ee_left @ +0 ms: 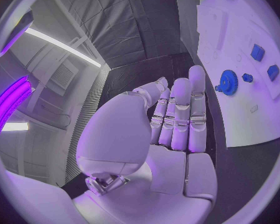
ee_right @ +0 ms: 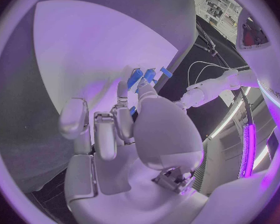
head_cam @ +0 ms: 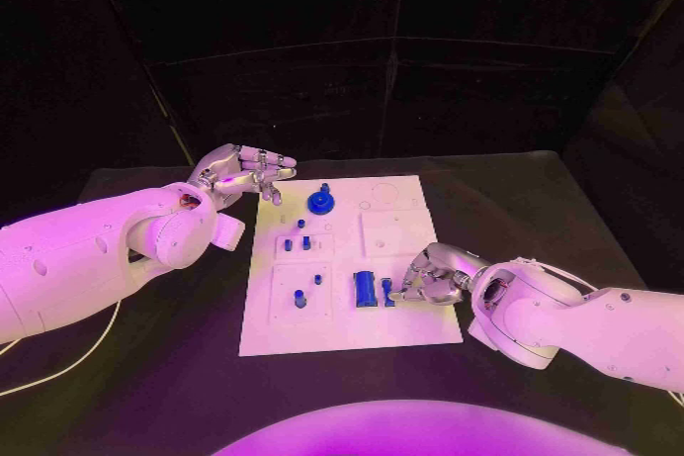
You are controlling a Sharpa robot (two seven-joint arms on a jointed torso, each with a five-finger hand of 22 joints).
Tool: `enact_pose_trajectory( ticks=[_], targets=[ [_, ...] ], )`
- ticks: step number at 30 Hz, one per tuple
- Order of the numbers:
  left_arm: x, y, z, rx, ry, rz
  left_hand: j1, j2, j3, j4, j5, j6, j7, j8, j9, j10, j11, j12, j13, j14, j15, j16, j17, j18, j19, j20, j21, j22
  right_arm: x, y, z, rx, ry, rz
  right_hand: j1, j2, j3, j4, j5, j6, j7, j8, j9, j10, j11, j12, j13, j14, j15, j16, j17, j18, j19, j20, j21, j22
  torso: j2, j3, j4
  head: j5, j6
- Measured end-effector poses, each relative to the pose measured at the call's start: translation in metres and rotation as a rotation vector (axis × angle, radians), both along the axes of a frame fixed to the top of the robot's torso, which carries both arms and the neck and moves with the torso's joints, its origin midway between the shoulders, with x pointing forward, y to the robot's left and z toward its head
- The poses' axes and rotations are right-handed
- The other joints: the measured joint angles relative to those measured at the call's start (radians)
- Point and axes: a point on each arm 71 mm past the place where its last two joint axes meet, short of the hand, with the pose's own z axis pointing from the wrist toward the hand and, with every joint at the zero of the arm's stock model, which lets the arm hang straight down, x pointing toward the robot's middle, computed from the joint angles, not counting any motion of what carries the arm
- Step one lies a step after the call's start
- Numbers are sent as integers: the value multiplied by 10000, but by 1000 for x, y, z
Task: Assemble the parts on the task board
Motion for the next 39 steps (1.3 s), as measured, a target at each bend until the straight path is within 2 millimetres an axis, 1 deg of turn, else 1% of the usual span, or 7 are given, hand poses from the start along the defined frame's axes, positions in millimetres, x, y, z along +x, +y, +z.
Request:
enact_pose_trajectory(
  ticks=[8,17,30,33,35,38,39],
  targets=[
    [0,0,-2,38,41,-7,0,0,0,0,0,0,0,0,0,0,0,0,0,0,0,0,-3,0,0,0,0,0,-3,-2,1,75,88,299,-42,42,-130,75,-51,0,0,-4,11,0,0,40,0,0,0,0,0,1,0,0,0,25,-3,5,-3,-29,37],
    [-1,0,-4,80,93,-28,0,0,0,0,0,0,0,0,0,1,-1,0,0,0,0,0,-2,0,0,0,0,1,-2,0,-1,73,219,549,-42,42,-171,33,-50,0,0,34,24,-1,0,39,0,0,0,16,0,0,37,-37,0,39,6,4,20,-24,52],
    [-1,-1,-5,84,106,-42,0,0,0,0,0,0,0,0,0,1,-1,0,0,0,0,0,-1,0,0,0,0,2,6,3,-6,-44,189,485,81,293,-261,11,148,1,0,73,56,38,-38,145,-1,0,1,37,7,1,63,-10,39,128,23,0,24,12,29],
    [-1,-1,-5,84,106,-42,0,0,0,0,0,0,0,0,0,1,-1,0,0,0,0,0,-1,0,0,0,0,2,6,5,-6,-37,181,522,210,414,-366,-104,150,-12,-13,109,73,37,-38,146,2,0,0,37,6,1,63,-10,39,127,23,0,23,13,23],
    [-1,-1,-5,84,107,-43,0,0,0,0,0,0,0,0,0,1,-1,0,0,0,0,0,-1,0,0,0,0,2,7,7,-7,-59,182,531,485,394,-338,-276,102,-31,-31,112,81,37,-37,156,15,0,1,37,6,1,68,-14,39,128,23,0,23,13,18],
    [-1,0,-5,84,107,-44,0,0,0,0,0,0,0,0,0,1,-1,0,0,0,0,0,0,0,0,0,0,2,8,7,-7,-100,178,546,962,336,-243,-648,-208,-53,-54,112,81,35,-35,198,47,-21,-19,37,5,1,100,-47,39,127,20,-3,21,14,4],
    [-1,0,-5,84,108,-43,0,0,0,0,0,0,0,0,0,1,-1,0,0,0,0,0,-1,0,0,0,0,2,8,7,-7,-109,176,551,995,331,-240,-674,-232,-61,-62,112,81,35,-36,203,47,-22,-19,37,5,1,101,-47,39,127,19,-4,20,14,4]
  ],
)
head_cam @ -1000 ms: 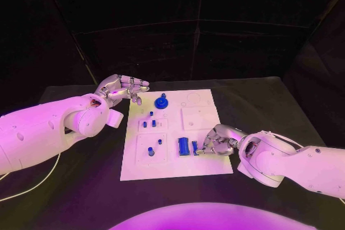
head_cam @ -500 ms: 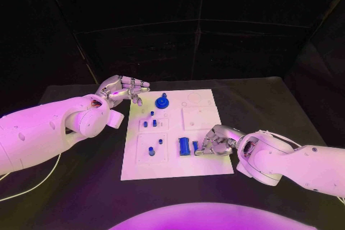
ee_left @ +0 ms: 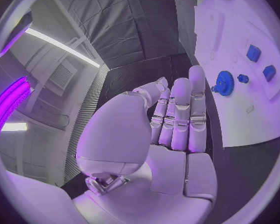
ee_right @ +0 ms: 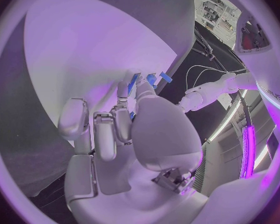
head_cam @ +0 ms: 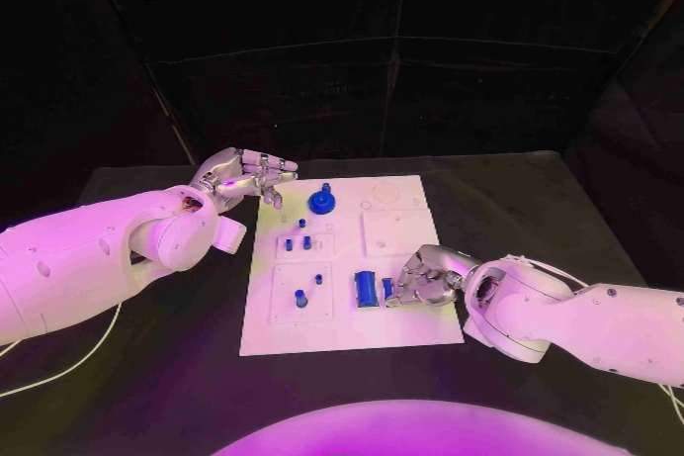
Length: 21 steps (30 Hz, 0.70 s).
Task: Assemble the parts on the task board
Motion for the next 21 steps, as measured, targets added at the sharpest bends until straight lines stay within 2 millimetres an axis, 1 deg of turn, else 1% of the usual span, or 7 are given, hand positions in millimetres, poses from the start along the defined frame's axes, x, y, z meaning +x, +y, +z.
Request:
enact_pose_trajectory(
  ticks=[4,10,12,13,14,17,21],
  targets=[
    [0,0,0,2,1,3,0,0,0,0,0,0,0,0,0,0,0,0,0,0,0,0,0,0,0,0,0,0,0,0,0,-51,-28,23,246,-12,73,-209,-201,-2,-3,0,0,-1,1,-8,0,-15,-13,0,0,0,-1,-1,0,0,-11,-2,-7,2,-8],
    [0,1,0,2,2,6,0,0,0,0,0,0,0,0,0,0,0,0,0,0,0,0,1,0,0,0,0,1,0,0,1,-47,-113,29,284,49,62,-197,-202,-2,-2,-1,-2,-2,3,-49,29,-16,-12,0,-1,0,-2,-2,0,-1,-15,-3,-12,-22,1],
    [0,1,0,4,2,10,0,0,0,0,0,0,0,0,0,0,0,0,0,0,0,0,1,0,0,0,0,1,0,0,1,2,-158,10,223,110,-16,-119,-186,-2,-2,-1,-7,-3,3,-64,29,-16,-12,0,-1,0,-2,-2,0,-24,-17,-3,-12,-27,17],
    [0,1,0,5,2,13,0,0,0,0,0,0,0,0,0,0,0,0,0,0,0,0,1,0,0,0,0,1,0,-1,2,54,-180,-7,140,187,-94,-42,-49,-21,16,-1,-24,-3,3,-135,145,-16,-12,0,-1,0,-2,-2,0,-85,-17,-3,-12,-27,23],
    [0,1,0,7,2,17,0,0,0,0,0,0,0,0,0,0,0,0,0,0,0,0,1,0,0,0,0,1,0,-2,2,173,-208,-23,73,243,-150,14,83,-62,58,-28,-39,-3,3,-219,323,-16,-12,0,-1,0,-6,2,-13,-145,-18,-3,-12,-27,28],
    [0,1,0,7,2,18,0,0,0,0,0,0,0,0,0,0,0,0,0,0,0,0,1,0,0,0,0,1,-1,-3,4,698,-217,-39,-96,236,-235,100,368,-335,152,-235,-122,-111,112,-372,323,-16,-12,-65,-2,0,-209,43,-189,-387,-24,-3,-12,-33,61],
    [-1,2,0,6,3,18,0,0,0,0,0,0,0,0,0,-36,-36,42,0,0,0,0,-13,1,0,0,0,2,-2,-3,8,2178,99,-172,-120,260,-293,43,440,-824,393,-606,-290,-432,327,-922,383,23,136,-412,-2,0,-646,158,-627,-1076,-42,-11,-12,-60,162]
  ],
)
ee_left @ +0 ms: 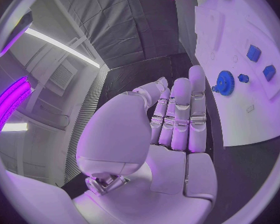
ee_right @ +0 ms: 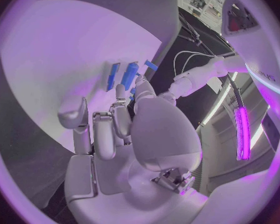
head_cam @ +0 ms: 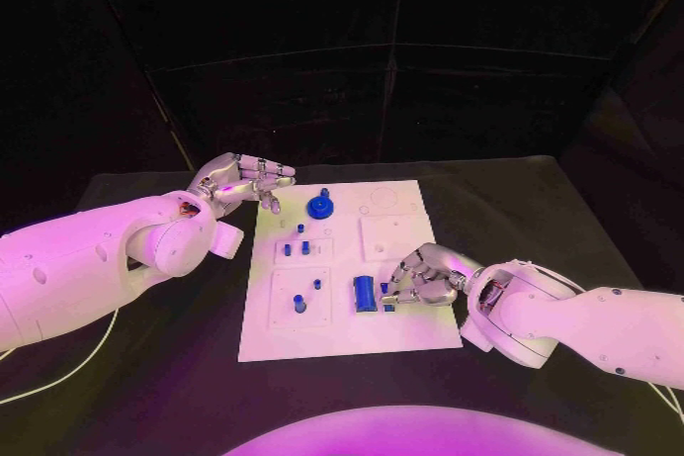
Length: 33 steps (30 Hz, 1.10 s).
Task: Assemble the parts on the task board
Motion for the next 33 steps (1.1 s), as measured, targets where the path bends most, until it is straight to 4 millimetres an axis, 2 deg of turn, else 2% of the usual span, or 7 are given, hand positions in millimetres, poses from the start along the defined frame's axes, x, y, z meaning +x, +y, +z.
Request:
enact_pose_trajectory(
  ticks=[6,9,13,20,25,29,33],
  targets=[
    [0,-1,0,-36,-11,-15,-33,-33,-41,41,0,-37,37,36,0,0,0,56,0,-35,35,0,-20,-1,0,0,-38,-22,23,-14,17,2184,59,-767,128,129,-165,-166,56,-420,272,-421,-178,-825,217,-1244,-1315,-33,207,-950,-82,409,-962,222,-1133,-1633,-85,-54,58,-90,161],
    [0,-1,0,-127,-9,29,-260,-76,-197,141,0,-37,37,36,0,0,0,77,0,-82,77,0,-49,-2,-56,45,-100,-48,47,-27,26,2950,-225,-1385,314,311,-176,-375,56,-702,417,-649,-270,-2292,363,-3579,-3012,-323,393,-2683,-1973,786,-2263,351,-2793,-3775,-152,-94,99,-148,261],
    [3,1,0,-339,-23,188,-870,-273,-767,504,0,-164,18,36,-15,-3,3,229,25,-669,145,-242,-217,-4,-535,116,-490,-252,73,-37,31,3885,-379,-2054,608,365,-215,-469,2,-952,667,-923,-476,-4002,663,-6053,-4887,-2200,699,-6729,-5830,786,-3181,632,-4303,-4862,-267,-158,130,-171,424],
    [14,4,-1,-1030,-50,851,-767,-152,-1623,861,0,-613,32,-61,-43,-250,251,263,-77,-2981,763,-3505,-1854,-3,-3137,623,-2829,-1670,107,-29,30,5208,-408,-2470,1102,624,-185,-665,-292,-851,1043,-1902,-1334,-4351,1248,-9151,-8900,-4148,1600,-11675,-8740,785,-4502,1577,-7774,-7025,-430,-223,167,-163,843],
    [26,3,-4,-1463,-125,1433,-479,135,-2103,993,0,-753,-109,-235,-44,-287,543,-234,-132,-3142,1118,-5782,-2991,1,-4329,1193,-4299,-2863,129,-20,27,5671,-620,-2495,1200,728,-88,-904,-292,-528,1074,-2545,-1956,-3992,1461,-9954,-10838,-4142,1820,-13307,-10044,784,-4360,1919,-9066,-7914,-550,-227,171,-155,1120],
    [33,1,-9,-1644,-149,1797,-396,271,-2345,1052,0,-743,-198,-319,-54,-375,610,-569,-146,-3196,1261,-6758,-3480,-1,-4682,1455,-4804,-3410,141,-18,26,5844,-819,-2532,986,876,-10,-1144,-327,-386,1079,-2808,-2400,-3769,1438,-10310,-11890,-3831,1883,-13938,-10709,783,-4084,1944,-9690,-8372,-606,-205,191,-148,1294],
    [31,2,-9,-1640,-108,1787,-1953,568,-2642,807,-166,-1843,-386,-670,-294,-1547,432,-755,-381,-4206,1100,-7208,-3707,2,-5541,1162,-4976,-3890,138,-18,26,5882,-763,-2531,-649,544,143,-1352,-533,-1424,876,-3055,-2618,-4897,1283,-10535,-12138,-5016,1748,-14198,-11012,784,-5023,1694,-10066,-8618,-612,-201,191,-130,1290]
  ],
)
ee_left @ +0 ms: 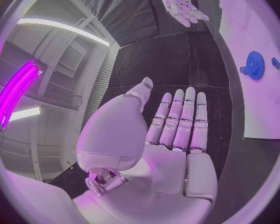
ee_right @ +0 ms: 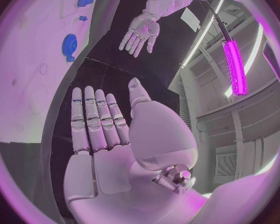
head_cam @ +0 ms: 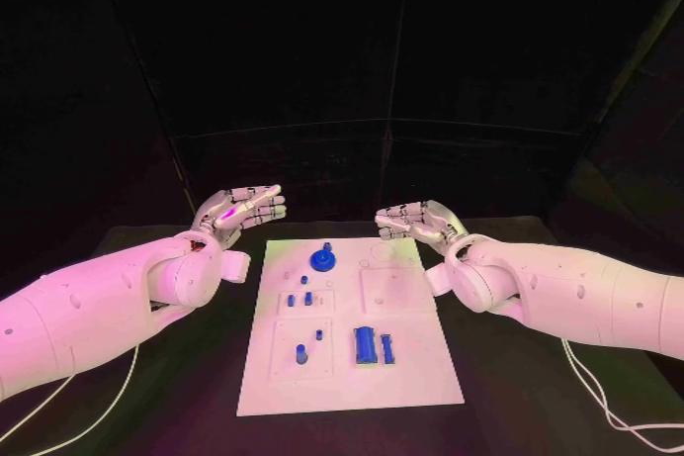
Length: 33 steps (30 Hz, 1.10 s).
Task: Assemble the parts on the task board
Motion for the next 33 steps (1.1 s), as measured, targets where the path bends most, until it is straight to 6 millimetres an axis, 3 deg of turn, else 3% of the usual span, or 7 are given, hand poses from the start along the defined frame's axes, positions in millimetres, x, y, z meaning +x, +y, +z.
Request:
enact_pose_trajectory(
  ticks=[4,8,14,19,22,27,33],
  targets=[
    [-6,-3,-4,-47,106,-14,-1957,227,-315,-375,-129,-1369,-231,-318,-214,-1453,-259,-212,-200,-1272,-219,-477,-248,-229,-1055,-390,-262,-554,-5,4,0,238,61,-49,-1904,-306,165,-165,-223,-1276,-249,-189,-228,-1383,-199,-244,-214,-1462,-248,-364,-316,-245,-1152,-322,-402,-263,-77,45,-35,161,139],
    [-16,-13,-8,-146,211,-15,-3351,324,-516,-576,-177,-2349,-393,-427,-302,-2491,-446,-462,-286,-2178,-388,-821,-424,-383,-1809,-672,-617,-950,-15,13,3,759,90,-198,-3516,-466,512,-248,-407,-2358,-468,-265,-418,-2547,-377,-447,-388,-2697,-627,-574,-578,-399,-2131,-593,-745,-481,-230,149,-118,429,385],
    [-40,-28,-13,-198,299,348,-5355,404,-827,-710,-222,-3746,-962,-547,-372,-3976,-903,-972,-350,-3477,-979,-1314,-922,-537,-2894,-1068,-876,-1519,-35,26,12,1697,106,-898,-5581,-572,926,-308,-931,-3738,-781,-330,-898,-4038,-954,-813,-926,-4278,-909,-671,-917,-556,-3378,-946,-1178,-770,-427,274,-210,668,581],
    [-60,-37,-17,-15,290,970,-6602,430,-1164,-736,-221,-4619,-1204,-547,-389,-4911,-1280,-1118,-365,-4290,-1186,-1624,-1255,-943,-3570,-1320,-983,-1872,-46,30,17,2161,146,-1732,-6927,-599,1021,-297,-1234,-4643,-1280,-330,-1244,-5016,-1176,-1260,-1197,-5309,-991,-698,-1196,-711,-4189,-1177,-1470,-1276,-476,304,-235,694,601],
    [-67,-39,-17,141,203,1364,-7215,435,-1438,-742,-261,-5047,-1275,-547,-396,-5363,-1398,-1147,-372,-4687,-1236,-1777,-1356,-1157,-3892,-1495,-985,-2043,-49,29,18,2246,152,-2140,-7588,-612,1051,-327,-1305,-5082,-1441,-330,-1344,-5491,-1236,-1394,-1274,-5809,-1022,-698,-1513,-800,-4571,-1510,-1597,-1450,-486,312,-239,696,602],
    [-72,-39,-16,392,59,1865,-8132,441,-1666,-750,-261,-5691,-1343,-587,-401,-6043,-1500,-1193,-379,-5288,-1298,-2042,-1441,-1369,-4390,-1993,-1027,-2306,-50,27,18,2249,146,-2542,-8561,-621,1077,-300,-1353,-5737,-1586,-368,-1431,-6189,-1284,-1490,-1343,-6551,-1045,-736,-1832,-1260,-5160,-1868,-1984,-1607,-494,315,-244,697,603],
    [-72,-36,-15,574,-86,2196,-8958,445,-1787,-766,-261,-6276,-1364,-587,-401,-6661,-1552,-1192,-379,-5824,-1326,-2575,-1475,-1478,-4820,-2249,-1027,-2775,-50,25,18,2241,141,-2781,-9423,-624,1104,-326,-1391,-6320,-1647,-368,-1464,-6812,-1306,-1530,-1366,-7215,-1049,-736,-1977,-1413,-5689,-2026,-2408,-1676,-497,317,-245,697,603]
  ],
)
